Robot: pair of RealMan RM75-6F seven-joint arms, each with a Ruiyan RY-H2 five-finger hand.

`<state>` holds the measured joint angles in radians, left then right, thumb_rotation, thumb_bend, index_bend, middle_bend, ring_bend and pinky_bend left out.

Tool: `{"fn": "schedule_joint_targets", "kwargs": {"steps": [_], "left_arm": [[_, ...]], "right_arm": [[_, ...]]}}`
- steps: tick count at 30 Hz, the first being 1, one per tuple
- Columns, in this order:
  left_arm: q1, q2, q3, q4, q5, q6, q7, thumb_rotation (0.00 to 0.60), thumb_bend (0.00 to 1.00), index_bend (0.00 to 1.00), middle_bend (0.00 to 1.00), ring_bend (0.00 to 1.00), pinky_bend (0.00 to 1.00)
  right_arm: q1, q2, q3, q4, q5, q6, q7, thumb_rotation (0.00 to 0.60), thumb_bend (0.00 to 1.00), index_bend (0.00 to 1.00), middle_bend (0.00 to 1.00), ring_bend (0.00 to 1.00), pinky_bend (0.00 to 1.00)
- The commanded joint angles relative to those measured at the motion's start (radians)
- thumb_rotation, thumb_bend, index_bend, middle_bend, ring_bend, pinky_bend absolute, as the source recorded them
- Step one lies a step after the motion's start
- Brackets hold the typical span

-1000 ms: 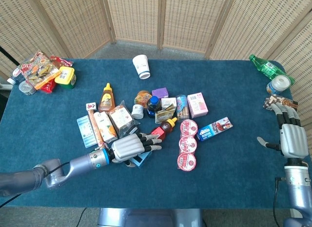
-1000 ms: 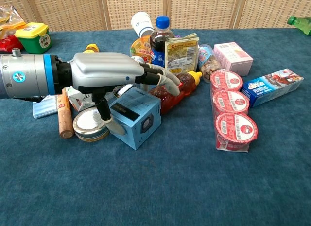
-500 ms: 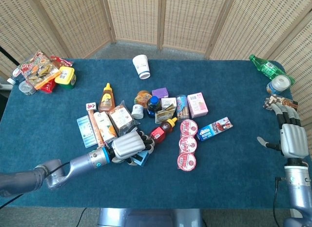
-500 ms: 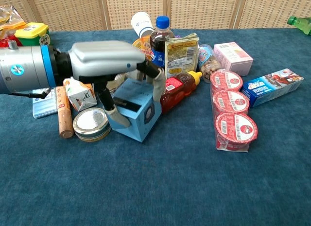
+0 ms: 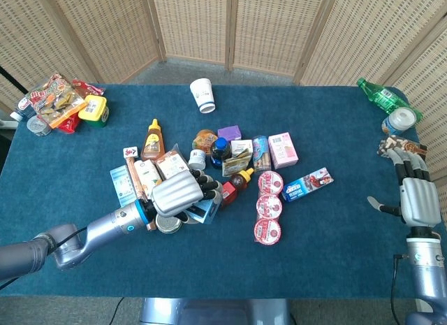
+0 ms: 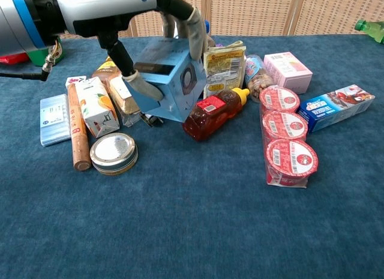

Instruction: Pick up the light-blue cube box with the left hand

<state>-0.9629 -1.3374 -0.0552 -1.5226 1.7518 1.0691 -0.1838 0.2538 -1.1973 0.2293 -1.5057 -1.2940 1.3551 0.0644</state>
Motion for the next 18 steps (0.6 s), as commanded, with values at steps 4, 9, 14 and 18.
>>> {"fn": "schedule_joint_targets", "kwargs": {"steps": [4, 9, 14, 18], "left_arm": [[0.002, 0.008, -0.009, -0.008, 0.002, 0.018, 0.004, 0.6, 0.07, 0.44, 0.49, 0.52, 0.67], [-0.001, 0.022, -0.023, -0.022, 0.005, 0.034, 0.007, 0.6, 0.07, 0.44, 0.49, 0.52, 0.67], [-0.001, 0.032, -0.03, -0.032, 0.006, 0.044, 0.012, 0.6, 0.07, 0.44, 0.49, 0.52, 0.67], [0.0, 0.036, -0.039, -0.033, 0.011, 0.06, 0.026, 0.6, 0.07, 0.44, 0.49, 0.52, 0.67]], "right_arm": [[-0.001, 0.0, 0.0, -0.001, 0.001, 0.002, 0.0, 0.6, 0.05, 0.09, 0.0, 0.0, 0.0], [-0.001, 0.0, 0.0, 0.0, 0.001, 0.002, -0.001, 0.6, 0.05, 0.09, 0.0, 0.0, 0.0], [-0.001, 0.0, -0.001, 0.0, -0.001, 0.002, -0.002, 0.6, 0.05, 0.09, 0.0, 0.0, 0.0], [-0.001, 0.0, -0.001, 0.0, -0.001, 0.002, -0.002, 0.6, 0.05, 0.09, 0.0, 0.0, 0.0]]}}
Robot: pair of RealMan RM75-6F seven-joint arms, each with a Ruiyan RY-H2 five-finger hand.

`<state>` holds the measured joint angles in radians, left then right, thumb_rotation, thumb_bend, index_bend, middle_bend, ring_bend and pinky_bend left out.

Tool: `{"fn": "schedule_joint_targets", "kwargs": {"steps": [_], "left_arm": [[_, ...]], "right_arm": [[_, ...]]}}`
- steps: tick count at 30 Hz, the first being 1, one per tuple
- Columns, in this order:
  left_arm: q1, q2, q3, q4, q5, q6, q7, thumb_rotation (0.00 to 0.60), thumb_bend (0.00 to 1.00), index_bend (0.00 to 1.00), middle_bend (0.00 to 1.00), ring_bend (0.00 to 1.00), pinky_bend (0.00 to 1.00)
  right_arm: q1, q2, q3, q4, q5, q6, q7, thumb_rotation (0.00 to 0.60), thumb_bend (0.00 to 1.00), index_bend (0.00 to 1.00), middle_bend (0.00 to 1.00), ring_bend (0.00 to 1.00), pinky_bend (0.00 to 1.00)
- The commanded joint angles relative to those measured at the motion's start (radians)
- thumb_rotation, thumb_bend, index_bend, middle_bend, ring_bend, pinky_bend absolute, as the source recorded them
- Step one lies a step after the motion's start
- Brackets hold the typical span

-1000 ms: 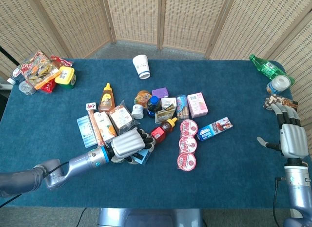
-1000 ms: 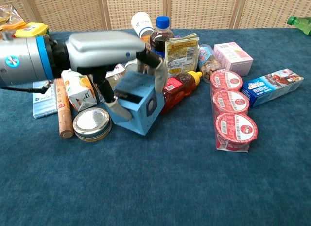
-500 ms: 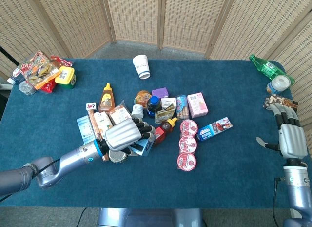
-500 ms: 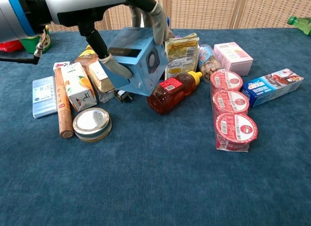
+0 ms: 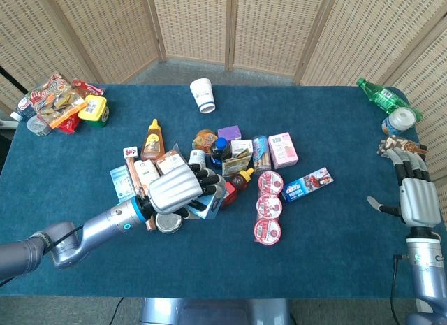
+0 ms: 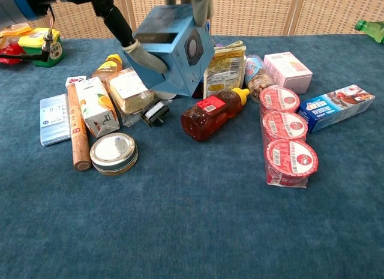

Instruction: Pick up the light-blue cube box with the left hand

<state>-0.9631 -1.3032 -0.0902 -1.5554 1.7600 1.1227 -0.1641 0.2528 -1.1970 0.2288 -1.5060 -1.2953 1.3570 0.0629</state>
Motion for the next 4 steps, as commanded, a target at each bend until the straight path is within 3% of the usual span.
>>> {"fn": "schedule_joint_targets", "kwargs": {"steps": [1, 4], "left_arm": [[0.001, 0.002, -0.006, -0.001, 0.002, 0.009, 0.007, 0.6, 0.07, 0.44, 0.49, 0.52, 0.67], [0.0, 0.003, -0.009, -0.004, 0.003, 0.013, 0.009, 0.6, 0.07, 0.44, 0.49, 0.52, 0.67]], "right_arm": [[0.0, 0.0, 0.0, 0.0, 0.0, 0.0, 0.0, 0.6, 0.05, 0.09, 0.0, 0.0, 0.0], [0.0, 0.0, 0.0, 0.0, -0.001, 0.0, -0.001, 0.6, 0.05, 0.09, 0.0, 0.0, 0.0]]}}
